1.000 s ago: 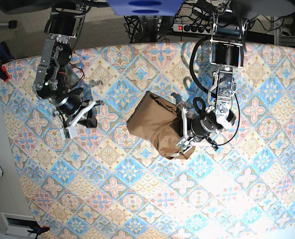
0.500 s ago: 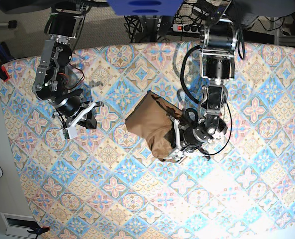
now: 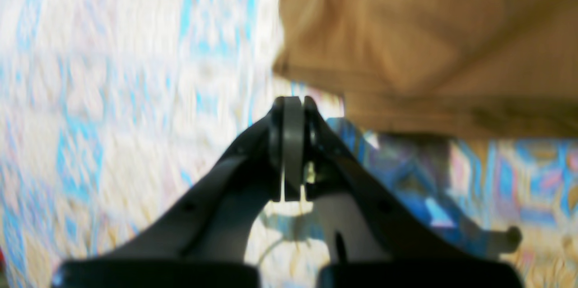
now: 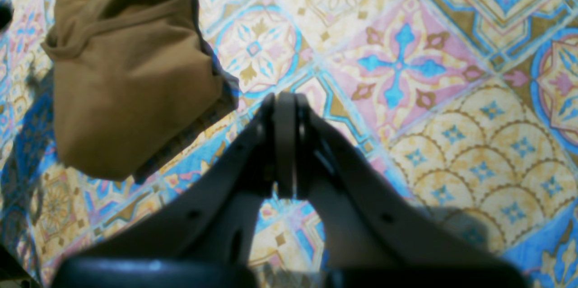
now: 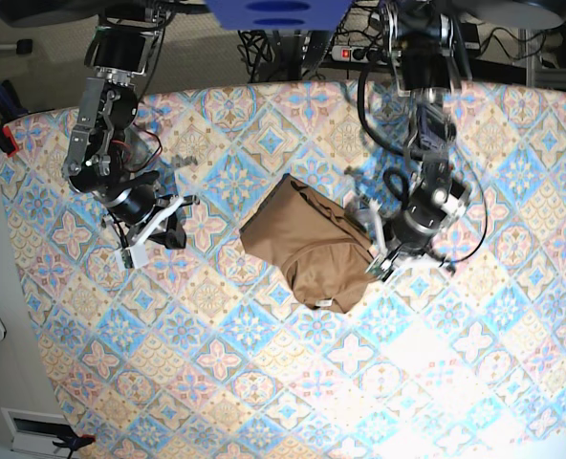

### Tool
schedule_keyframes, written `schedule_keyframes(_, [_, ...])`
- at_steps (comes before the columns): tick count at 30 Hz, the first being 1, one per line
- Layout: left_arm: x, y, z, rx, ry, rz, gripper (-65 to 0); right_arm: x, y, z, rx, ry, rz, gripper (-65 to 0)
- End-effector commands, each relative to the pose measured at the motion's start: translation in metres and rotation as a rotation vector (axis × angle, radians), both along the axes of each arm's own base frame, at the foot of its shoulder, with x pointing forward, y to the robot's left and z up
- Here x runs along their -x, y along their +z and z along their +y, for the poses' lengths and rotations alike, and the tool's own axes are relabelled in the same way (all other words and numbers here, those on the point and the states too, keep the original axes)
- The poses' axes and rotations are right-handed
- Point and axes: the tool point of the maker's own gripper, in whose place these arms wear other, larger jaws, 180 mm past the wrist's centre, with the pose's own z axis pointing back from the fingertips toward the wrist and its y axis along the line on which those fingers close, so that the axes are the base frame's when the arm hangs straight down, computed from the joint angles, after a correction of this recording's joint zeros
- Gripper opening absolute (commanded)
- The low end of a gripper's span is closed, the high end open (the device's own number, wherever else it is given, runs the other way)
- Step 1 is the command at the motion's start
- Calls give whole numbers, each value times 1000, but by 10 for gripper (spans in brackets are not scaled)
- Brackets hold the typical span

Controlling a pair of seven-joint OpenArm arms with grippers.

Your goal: Layout the t-shirt on the table in an organized manner, then fold the t-shirt properly

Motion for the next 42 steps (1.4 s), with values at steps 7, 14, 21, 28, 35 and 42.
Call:
schedule_keyframes(7, [27, -25, 18, -14, 54, 82, -650, -9, 16, -1, -8, -3, -59, -650])
schedule_keyframes(14, [20, -57, -5, 36, 15, 177, -650, -9, 16, -1, -8, -3, -59, -650])
schedule_keyframes(21, [-13, -60, -34, 108, -7, 198, -650, -7, 13, -2, -7, -3, -53, -650])
schedule_keyframes(28, [-65, -53, -68, 201, -54, 205, -650, -8, 15, -3, -6, -7, -56, -650])
schedule_keyframes(35, [-86, -34, -87, 262, -85, 140, -650, -7, 16, -3, -5, -8, -59, -650])
schedule_keyframes(42, [-55, 0, -63, 217, -46, -19, -650, 3, 22, -2, 9, -3, -82, -650])
